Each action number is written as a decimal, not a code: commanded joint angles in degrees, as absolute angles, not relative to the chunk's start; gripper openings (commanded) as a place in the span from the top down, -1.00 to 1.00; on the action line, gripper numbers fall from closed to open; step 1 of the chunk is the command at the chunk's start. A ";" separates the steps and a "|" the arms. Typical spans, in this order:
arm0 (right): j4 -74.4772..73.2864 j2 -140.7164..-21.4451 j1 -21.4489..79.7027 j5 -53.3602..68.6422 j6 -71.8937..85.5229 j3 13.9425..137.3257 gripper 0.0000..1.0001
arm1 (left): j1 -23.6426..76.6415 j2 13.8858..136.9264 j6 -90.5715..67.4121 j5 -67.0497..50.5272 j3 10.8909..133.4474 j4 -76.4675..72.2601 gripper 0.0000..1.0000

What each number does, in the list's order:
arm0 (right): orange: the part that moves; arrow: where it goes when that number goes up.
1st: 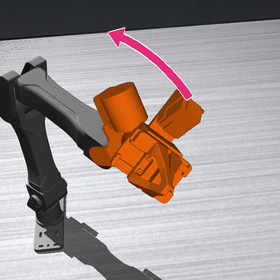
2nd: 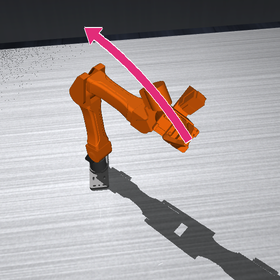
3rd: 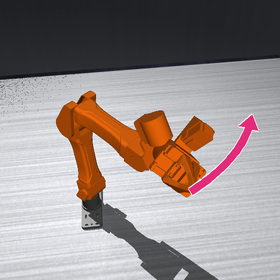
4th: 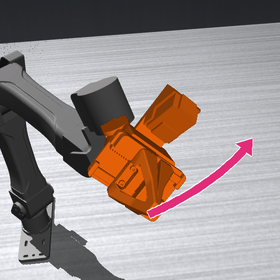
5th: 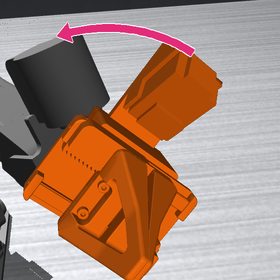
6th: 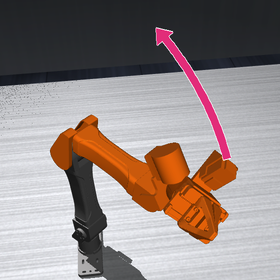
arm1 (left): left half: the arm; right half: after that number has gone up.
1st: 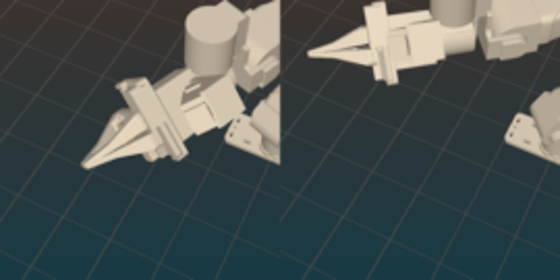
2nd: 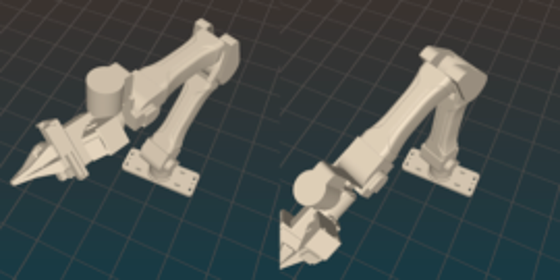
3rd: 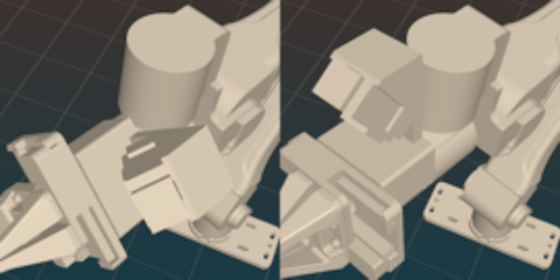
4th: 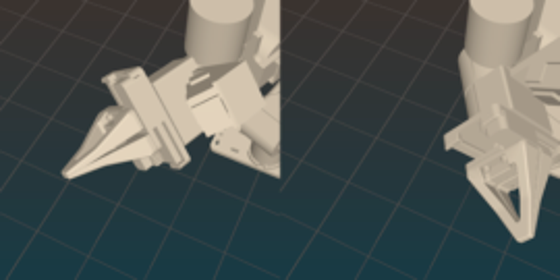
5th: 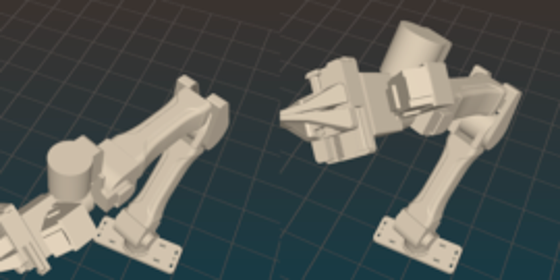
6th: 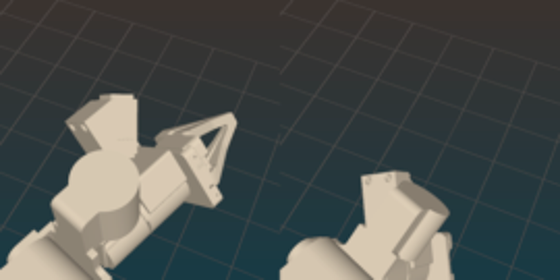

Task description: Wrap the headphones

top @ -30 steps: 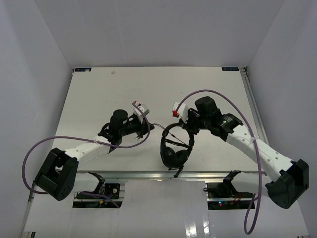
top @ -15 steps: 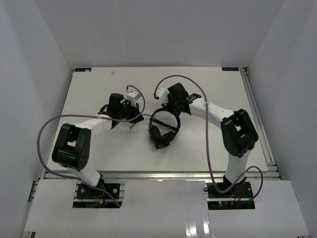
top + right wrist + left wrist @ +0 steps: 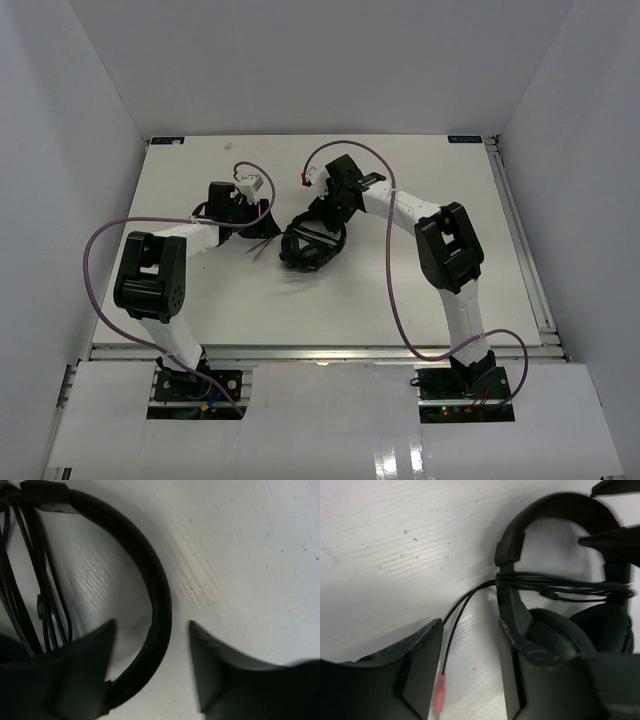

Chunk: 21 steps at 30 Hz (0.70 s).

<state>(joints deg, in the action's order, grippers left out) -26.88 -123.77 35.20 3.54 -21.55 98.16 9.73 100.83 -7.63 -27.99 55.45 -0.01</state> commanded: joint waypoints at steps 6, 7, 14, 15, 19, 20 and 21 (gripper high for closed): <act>-26.79 -97.87 27.79 16.43 -19.59 84.22 -0.80 | 8.52 79.09 -11.51 -24.41 51.84 -0.35 -0.68; -26.54 -94.58 27.74 16.61 -19.49 82.16 -0.80 | 8.44 76.29 -11.52 -23.75 51.24 -0.28 -0.70; -15.90 -58.85 26.74 -0.01 -10.04 57.01 -0.80 | 8.44 43.05 -11.67 -24.92 36.86 4.13 -0.96; -14.96 -55.46 26.40 -3.39 -9.85 54.45 -0.80 | 8.44 38.43 -11.51 -26.79 34.26 5.60 -0.96; -17.77 -49.05 23.33 -12.94 -6.63 51.00 -0.80 | 10.10 26.42 -10.52 -28.76 30.35 13.25 -0.96; -17.97 -47.64 22.45 -13.11 -6.84 50.18 -0.80 | 10.11 23.87 -10.73 -28.97 29.39 14.32 -0.96; -18.21 -46.93 20.42 -9.96 -7.34 50.08 -0.80 | 10.11 21.73 -10.78 -29.31 28.39 14.38 -0.96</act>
